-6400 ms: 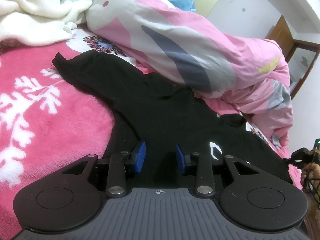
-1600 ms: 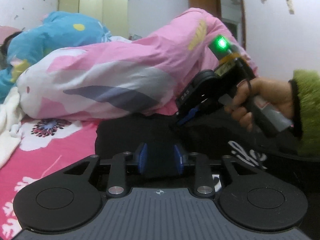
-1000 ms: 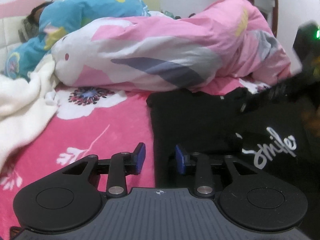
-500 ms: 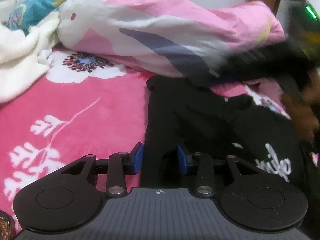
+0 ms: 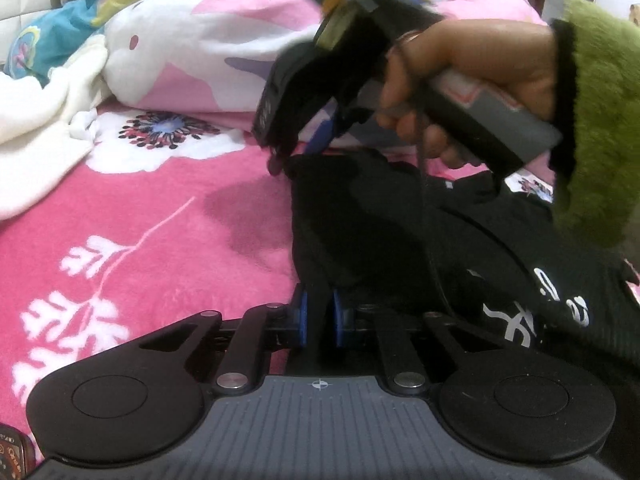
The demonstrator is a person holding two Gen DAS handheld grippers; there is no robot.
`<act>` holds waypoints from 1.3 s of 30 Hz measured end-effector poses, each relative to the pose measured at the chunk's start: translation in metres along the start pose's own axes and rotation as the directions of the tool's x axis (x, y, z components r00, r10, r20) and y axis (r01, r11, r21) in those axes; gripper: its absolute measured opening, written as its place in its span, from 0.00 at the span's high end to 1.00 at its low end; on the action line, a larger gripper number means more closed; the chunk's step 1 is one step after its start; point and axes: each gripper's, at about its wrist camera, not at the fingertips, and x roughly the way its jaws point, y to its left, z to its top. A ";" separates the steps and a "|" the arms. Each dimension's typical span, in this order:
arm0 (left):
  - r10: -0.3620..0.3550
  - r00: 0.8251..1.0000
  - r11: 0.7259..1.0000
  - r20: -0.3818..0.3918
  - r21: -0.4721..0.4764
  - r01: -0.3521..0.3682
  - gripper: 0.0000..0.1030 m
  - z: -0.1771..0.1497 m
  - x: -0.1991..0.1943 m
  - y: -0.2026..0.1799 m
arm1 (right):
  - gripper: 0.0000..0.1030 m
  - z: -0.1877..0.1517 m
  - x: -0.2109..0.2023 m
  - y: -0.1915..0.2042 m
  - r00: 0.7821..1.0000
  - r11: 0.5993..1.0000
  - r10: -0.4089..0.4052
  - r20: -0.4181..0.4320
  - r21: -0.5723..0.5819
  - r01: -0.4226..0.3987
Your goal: Fold clothes
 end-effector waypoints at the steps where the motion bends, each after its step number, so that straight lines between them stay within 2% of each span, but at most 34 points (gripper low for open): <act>1: 0.001 1.000 1.000 0.000 0.004 -0.001 0.90 0.000 0.000 0.000 | 0.63 -0.001 0.004 -0.002 1.000 1.000 -0.009 -0.010 -0.001 0.009; 3: 0.003 1.000 1.000 0.000 0.013 -0.003 0.90 -0.001 0.000 -0.001 | 0.73 -0.005 0.008 -0.006 1.000 1.000 -0.014 -0.013 0.006 0.014; 4: 0.004 1.000 1.000 0.000 0.016 -0.004 0.90 -0.001 0.000 -0.001 | 0.91 -0.008 0.005 -0.008 1.000 1.000 -0.009 0.006 0.025 0.009; 10: 0.001 1.000 1.000 -0.002 0.018 -0.001 0.92 -0.002 -0.002 0.002 | 0.94 -0.026 -0.024 -0.022 0.980 0.984 0.058 0.191 0.153 -0.088; 18: 0.011 1.000 0.999 0.002 -0.032 -0.011 0.92 0.002 -0.006 0.022 | 0.93 -0.030 -0.006 -0.005 0.959 0.976 0.102 0.263 0.159 -0.147; 21: 0.012 1.000 0.999 0.002 -0.046 -0.012 0.92 0.002 -0.008 0.028 | 0.93 -0.025 0.006 -0.004 0.955 0.971 0.109 0.276 0.174 -0.161; 25: 0.018 1.000 1.000 -0.011 -0.019 -0.018 0.92 0.002 -0.008 0.025 | 0.91 -0.024 0.017 -0.007 0.944 0.959 0.136 0.301 0.200 -0.202; 27: 0.027 0.999 1.000 -0.019 -0.005 -0.027 0.91 0.002 -0.008 0.024 | 0.79 -0.022 0.015 -0.012 0.941 0.950 0.154 0.302 0.216 -0.225; 28: 0.033 0.999 0.999 -0.021 0.002 -0.033 0.89 0.001 -0.009 0.024 | 0.63 -0.022 0.011 -0.016 0.937 0.944 0.163 0.309 0.227 -0.239; 29: 0.039 0.999 0.999 -0.021 0.006 -0.039 0.88 0.001 -0.009 0.024 | 0.57 -0.023 0.003 -0.021 0.931 0.941 0.162 0.327 0.234 -0.245; 32: 0.068 0.998 0.998 -0.007 -0.007 -0.068 0.87 0.003 -0.015 0.028 | 0.57 -0.036 -0.034 -0.032 0.909 0.949 0.142 0.391 0.207 -0.237; 34: 0.083 0.996 0.995 0.011 -0.048 -0.082 0.87 0.004 -0.021 0.036 | 0.57 -0.049 -0.064 -0.040 0.895 0.958 0.137 0.425 0.172 -0.229; 39: 0.069 0.996 0.993 0.056 -0.105 -0.063 0.87 0.010 -0.026 0.041 | 0.61 -0.093 -0.140 -0.073 0.876 0.970 0.058 0.479 0.181 -0.164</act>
